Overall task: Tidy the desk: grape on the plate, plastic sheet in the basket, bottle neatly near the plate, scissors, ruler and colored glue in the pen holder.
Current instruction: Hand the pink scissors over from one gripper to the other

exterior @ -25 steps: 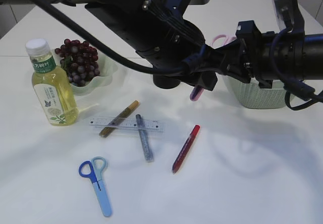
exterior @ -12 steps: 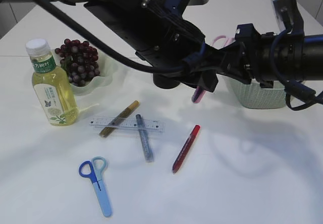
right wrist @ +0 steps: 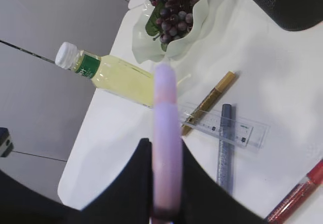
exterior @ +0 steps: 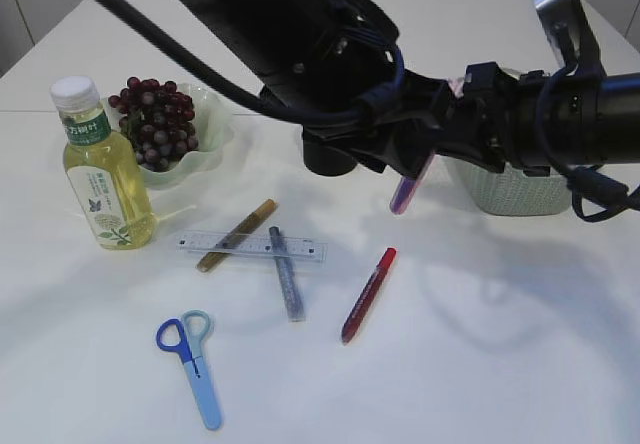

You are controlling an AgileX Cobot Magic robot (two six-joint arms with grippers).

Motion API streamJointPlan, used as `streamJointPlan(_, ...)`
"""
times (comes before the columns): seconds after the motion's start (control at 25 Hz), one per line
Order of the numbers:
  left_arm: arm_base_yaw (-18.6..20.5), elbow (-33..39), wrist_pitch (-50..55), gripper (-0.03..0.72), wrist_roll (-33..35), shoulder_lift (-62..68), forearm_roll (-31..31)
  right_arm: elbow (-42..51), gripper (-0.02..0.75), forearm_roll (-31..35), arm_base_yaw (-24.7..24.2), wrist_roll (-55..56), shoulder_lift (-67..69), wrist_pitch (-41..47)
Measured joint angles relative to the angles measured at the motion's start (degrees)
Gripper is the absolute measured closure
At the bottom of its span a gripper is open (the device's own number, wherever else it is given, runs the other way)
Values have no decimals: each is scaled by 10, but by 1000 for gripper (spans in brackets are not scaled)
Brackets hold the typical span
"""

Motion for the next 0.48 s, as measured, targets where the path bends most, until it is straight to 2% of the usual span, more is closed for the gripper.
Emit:
streamJointPlan(0.28,29,-6,67,446,0,0,14,-5,658,-57,0,-1,0,-8)
streamJointPlan(0.48,29,-6,119,446,-18,0,86,-47,658,-177,0,23,0,-2)
